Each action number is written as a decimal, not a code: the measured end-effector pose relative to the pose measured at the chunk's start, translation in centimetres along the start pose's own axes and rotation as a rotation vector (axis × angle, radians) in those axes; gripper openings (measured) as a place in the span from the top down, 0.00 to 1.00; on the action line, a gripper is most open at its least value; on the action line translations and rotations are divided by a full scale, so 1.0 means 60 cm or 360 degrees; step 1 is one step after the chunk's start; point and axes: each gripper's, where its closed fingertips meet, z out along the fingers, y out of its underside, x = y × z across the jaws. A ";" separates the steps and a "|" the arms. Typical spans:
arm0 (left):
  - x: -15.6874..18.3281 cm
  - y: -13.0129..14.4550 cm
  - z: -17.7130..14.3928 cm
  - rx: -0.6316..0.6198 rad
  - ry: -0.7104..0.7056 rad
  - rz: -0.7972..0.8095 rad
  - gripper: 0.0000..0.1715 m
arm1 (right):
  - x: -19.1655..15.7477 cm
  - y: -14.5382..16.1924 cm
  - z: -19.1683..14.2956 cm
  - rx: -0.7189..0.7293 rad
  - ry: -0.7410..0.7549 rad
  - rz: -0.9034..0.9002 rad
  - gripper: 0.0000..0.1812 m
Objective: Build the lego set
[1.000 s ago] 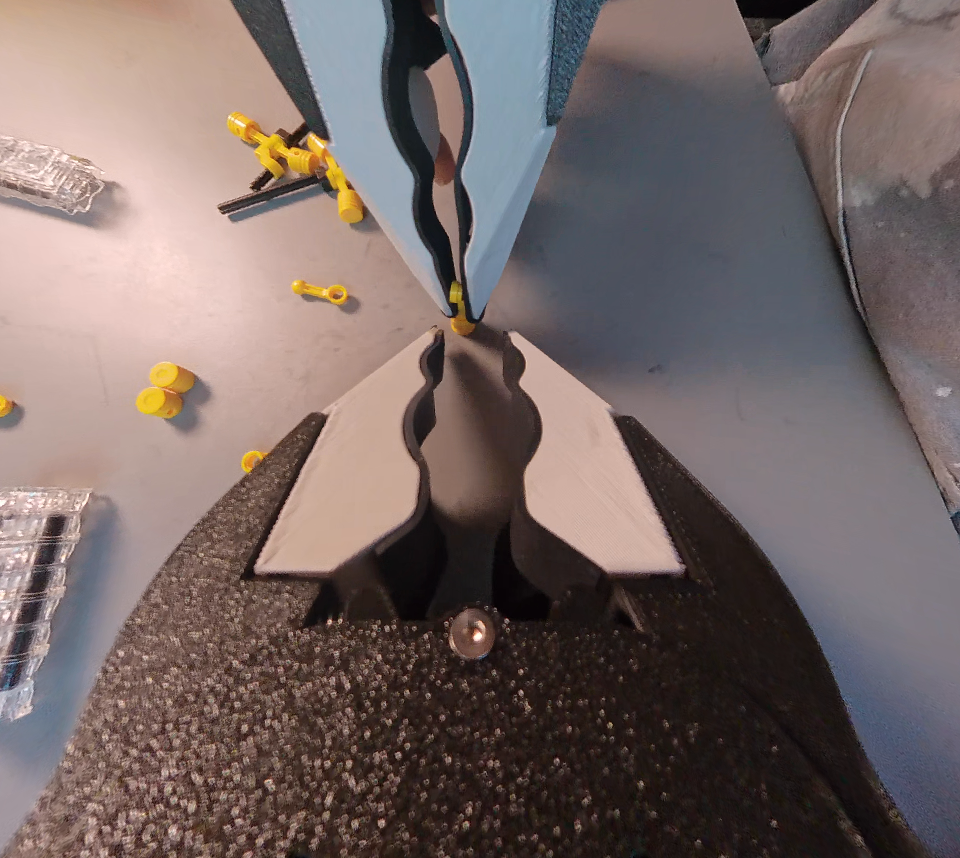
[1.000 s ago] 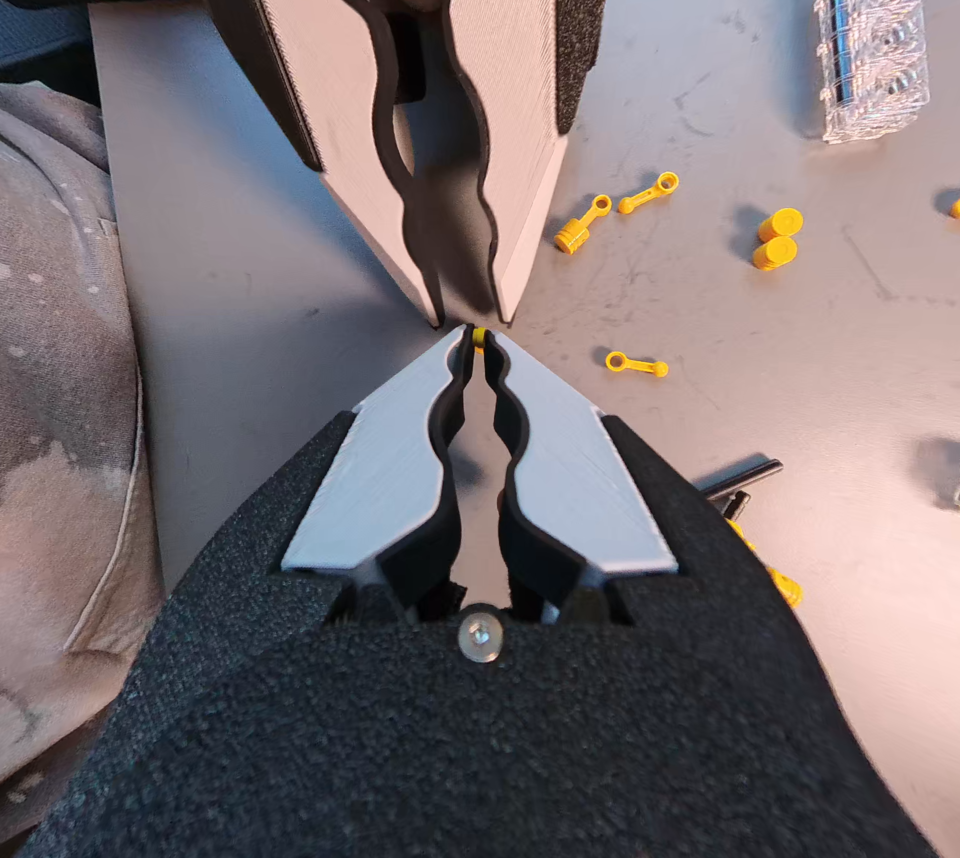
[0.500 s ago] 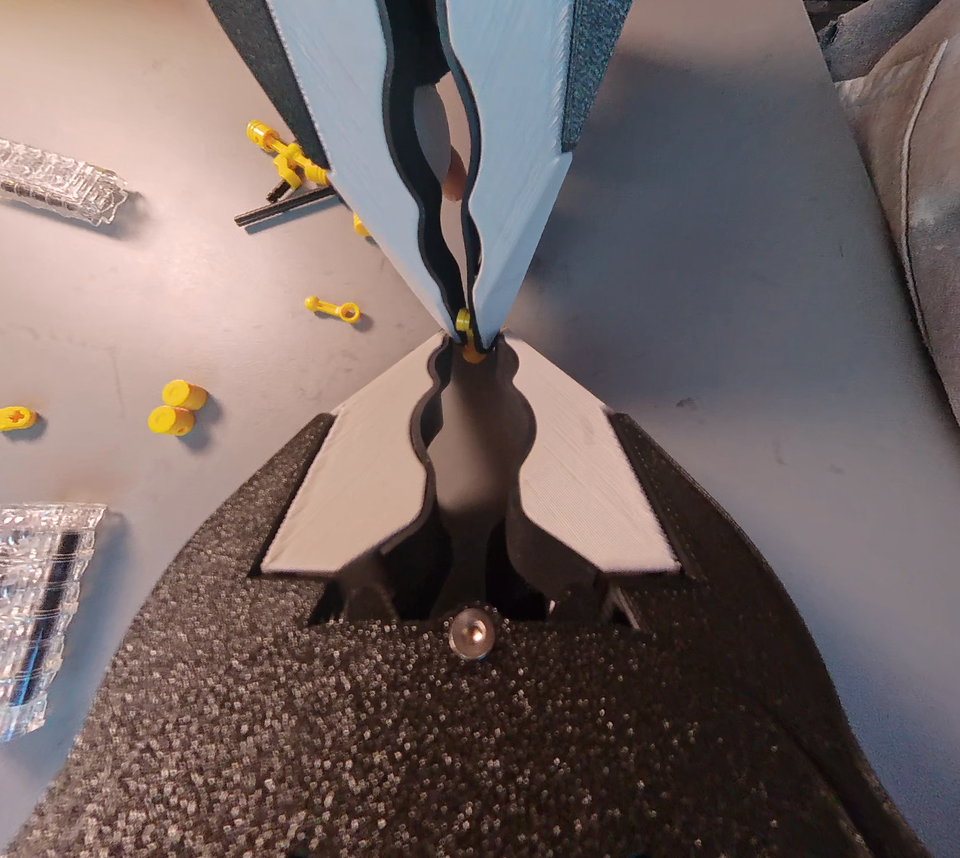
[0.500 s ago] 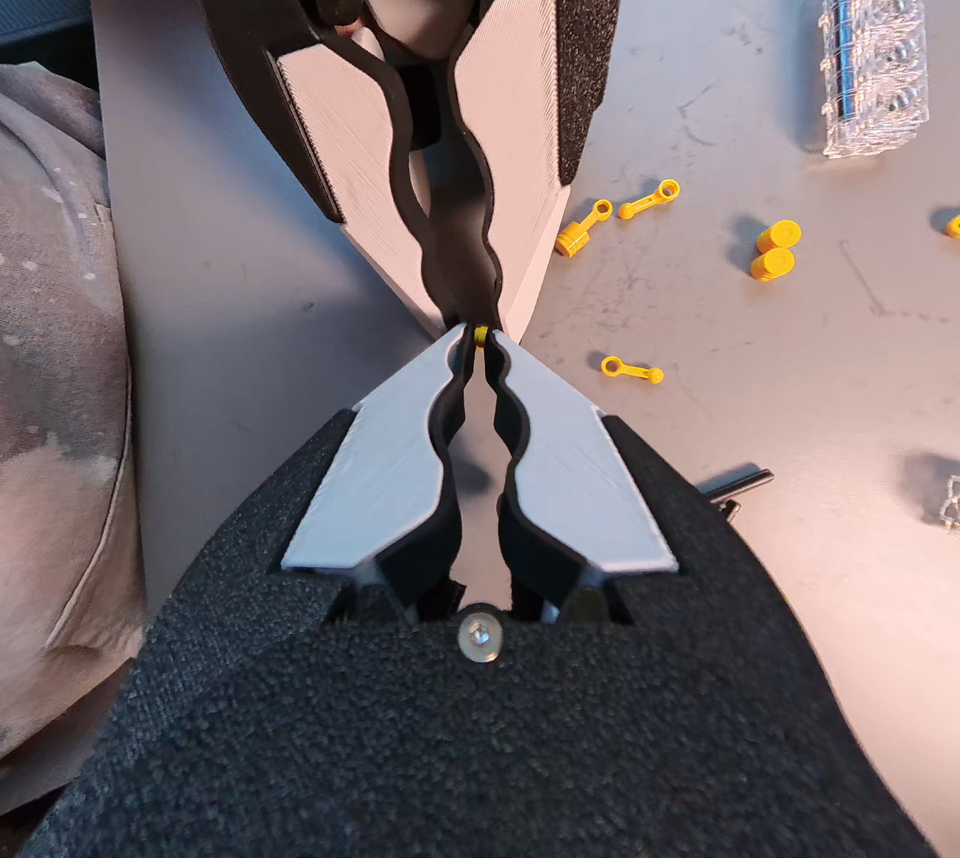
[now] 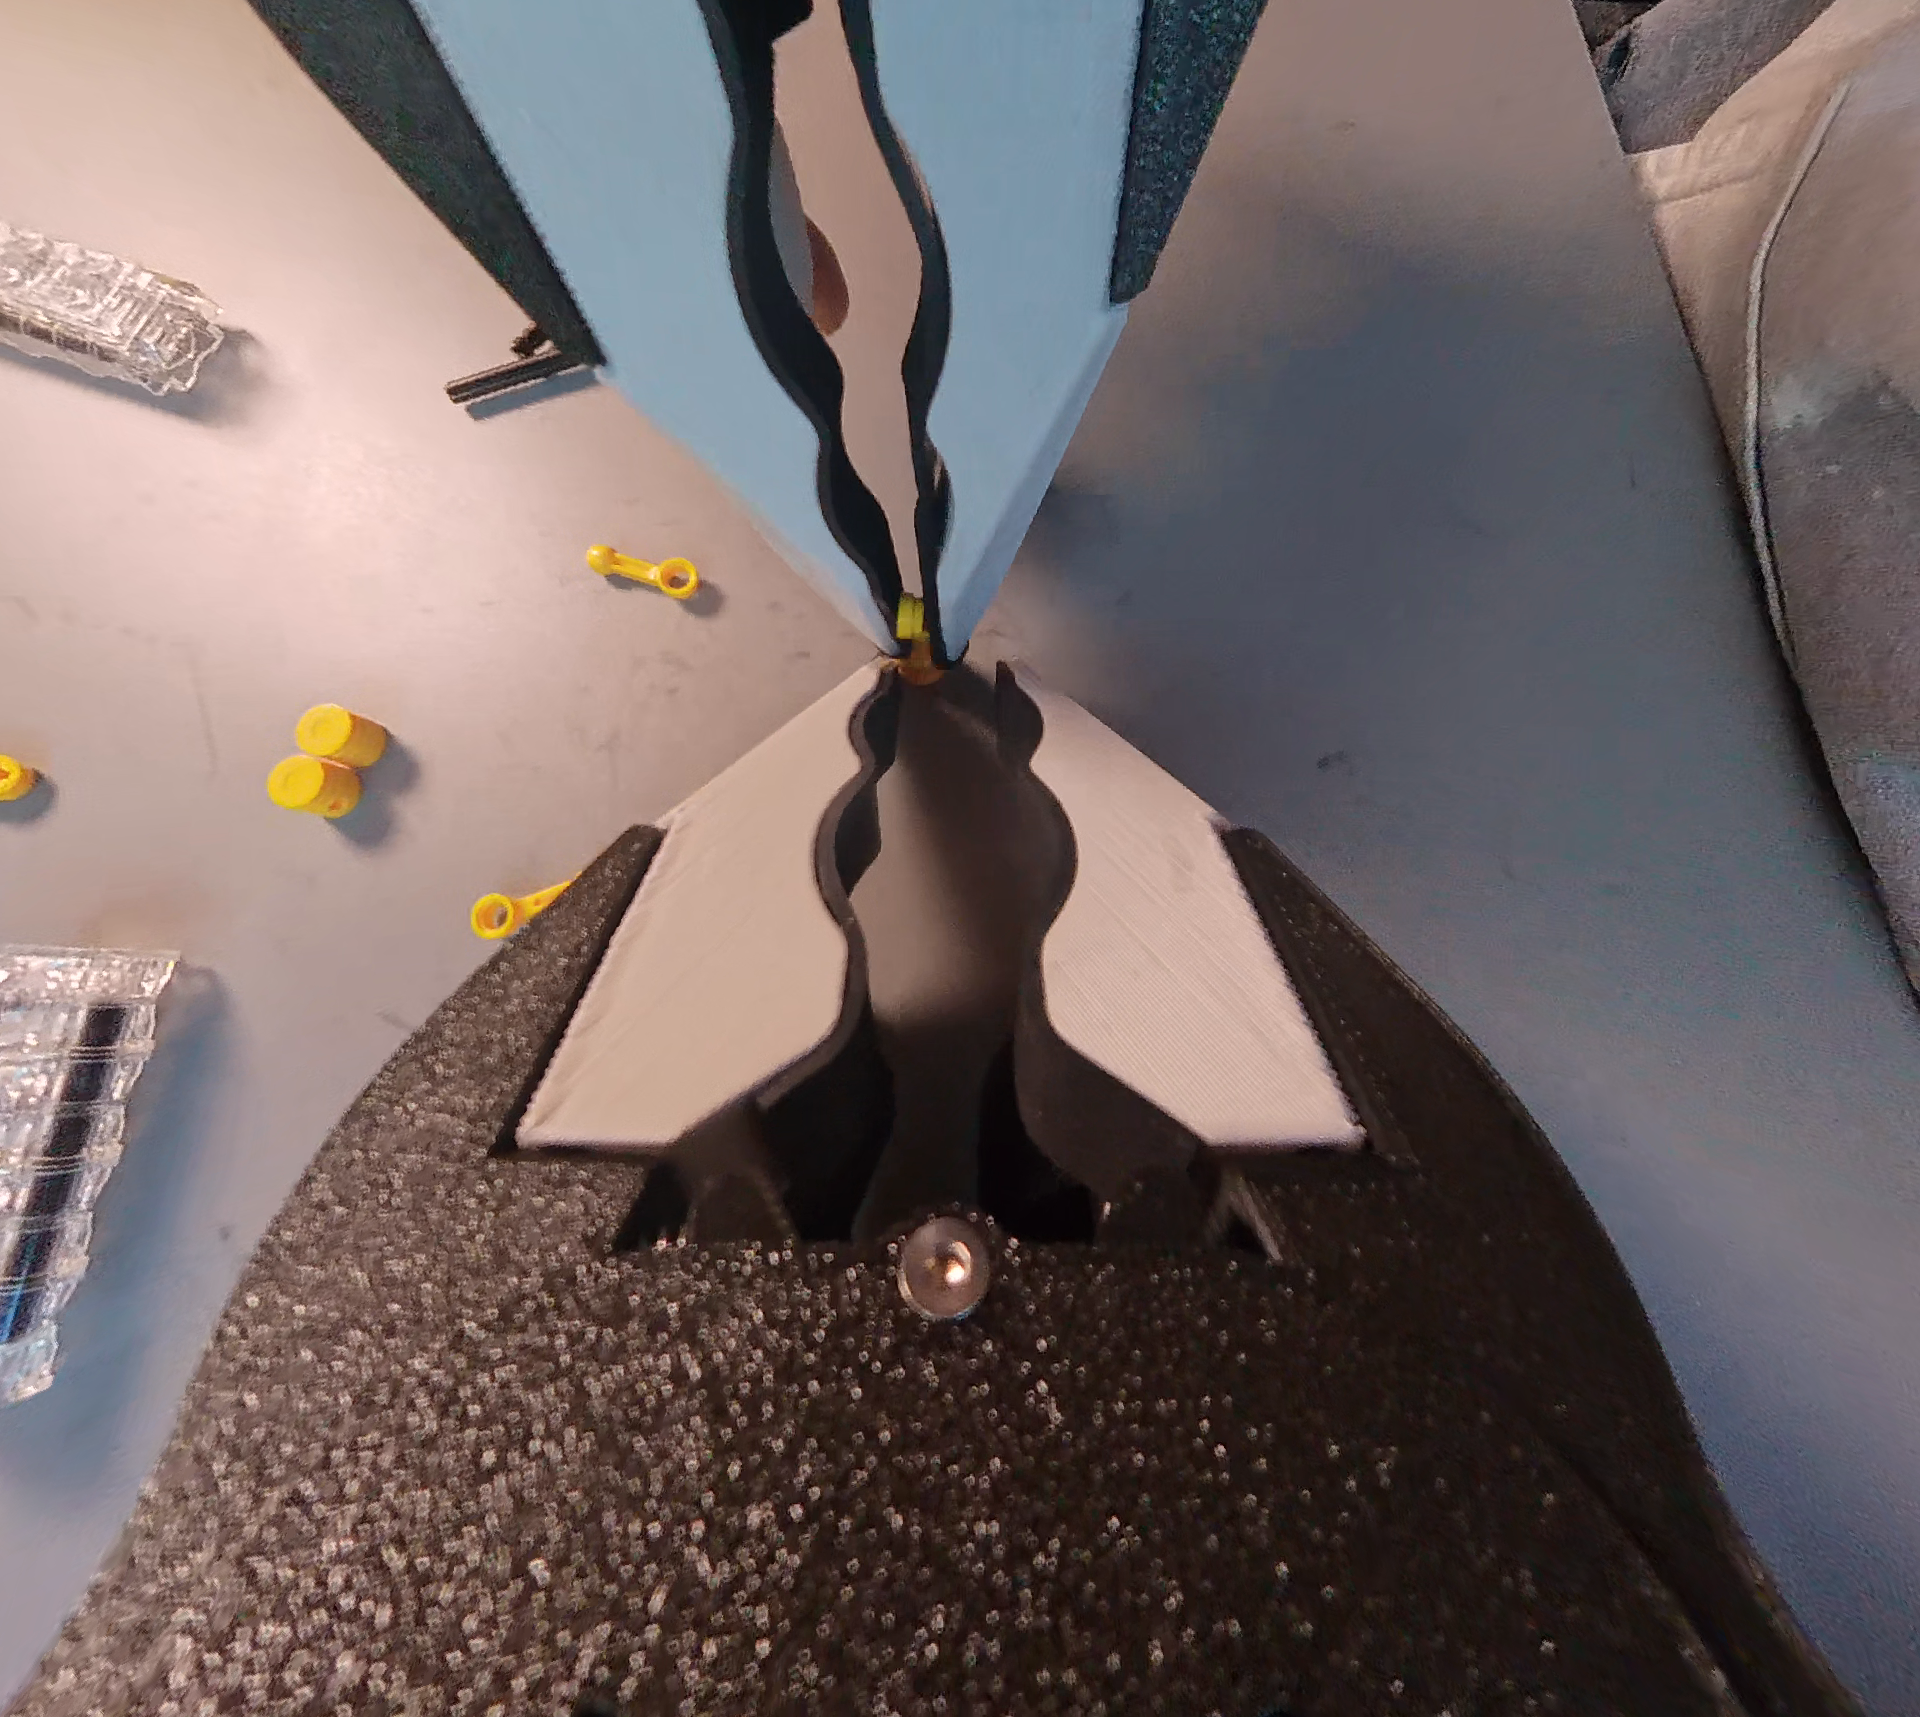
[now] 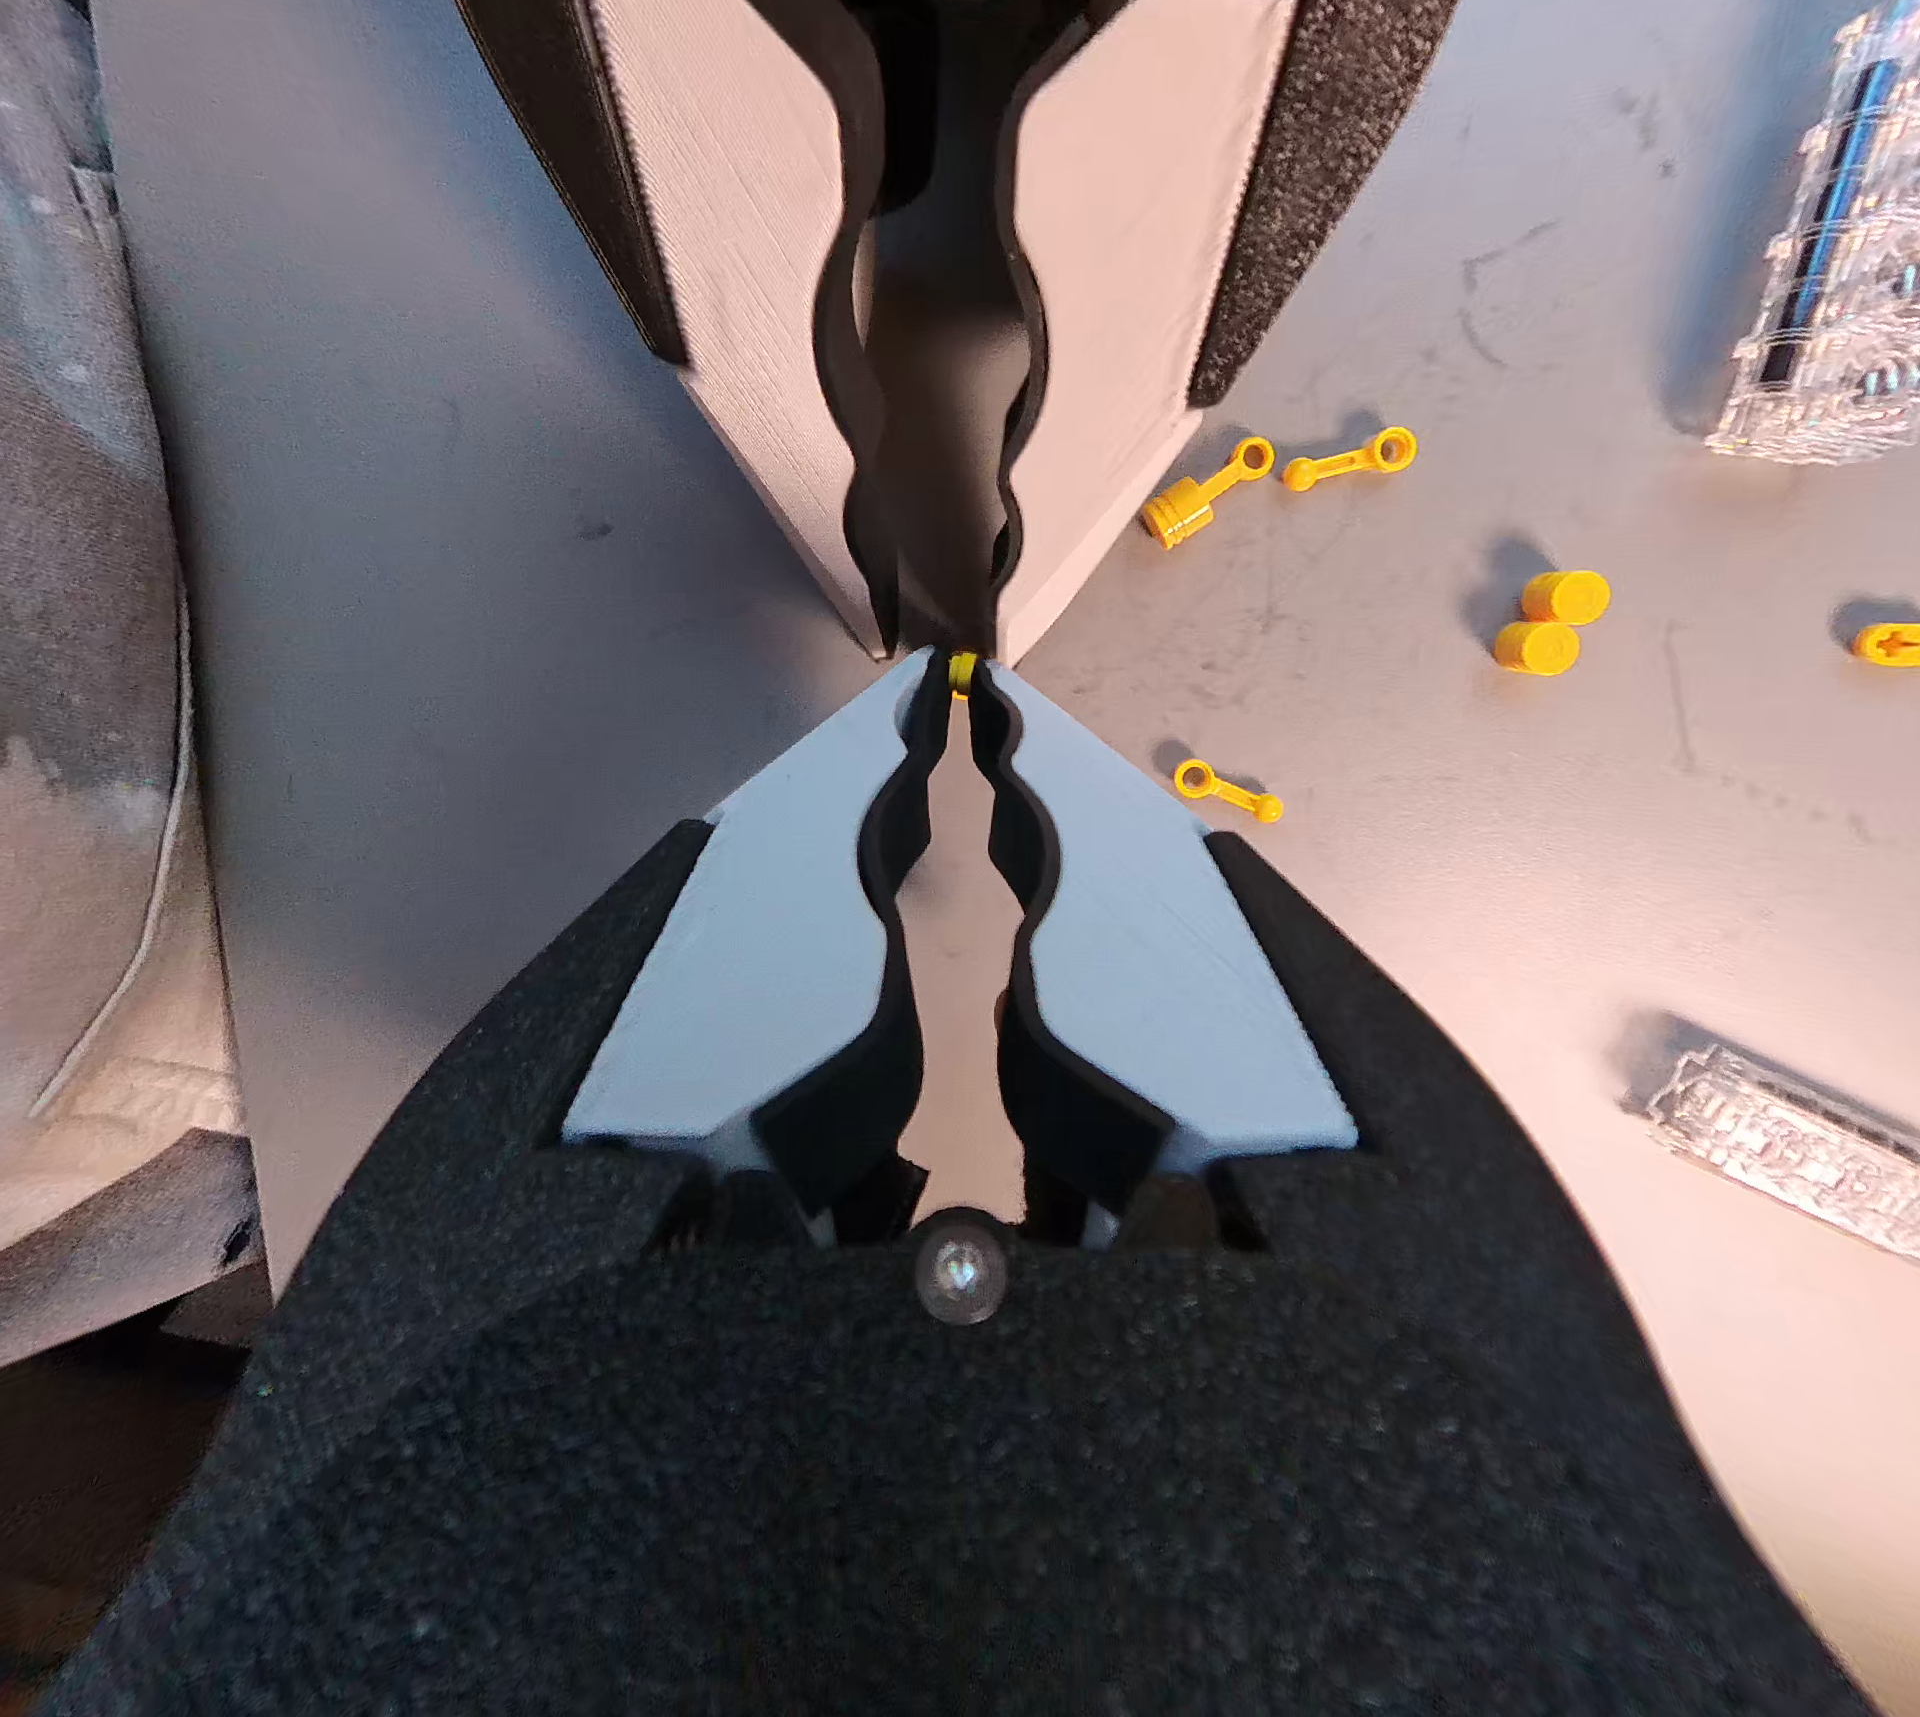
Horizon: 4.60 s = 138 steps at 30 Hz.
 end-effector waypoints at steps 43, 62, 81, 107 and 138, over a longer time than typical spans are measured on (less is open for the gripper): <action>-0.009 -0.001 0.001 0.0007 -0.0042 -0.0043 0.85 | 0.019 -0.006 -0.017 0.0226 -0.0110 0.0212 0.92; -0.011 -0.003 0.006 0.0007 -0.0058 -0.0015 0.94 | 0.003 -0.007 -0.009 -0.0095 0.0117 -0.0306 0.98; -0.029 -0.001 -0.023 0.0057 -0.0099 -0.0033 0.94 | 0.042 0.021 -0.070 0.0512 0.0339 0.0260 0.71; -0.145 0.072 -0.118 0.0094 -0.0439 -0.0367 0.87 | 0.092 0.019 -0.041 0.0495 0.0280 0.0119 0.77; -0.144 0.022 -0.121 0.0352 -0.0495 -0.0307 0.88 | 0.107 -0.069 -0.105 0.1209 0.0382 0.0299 0.88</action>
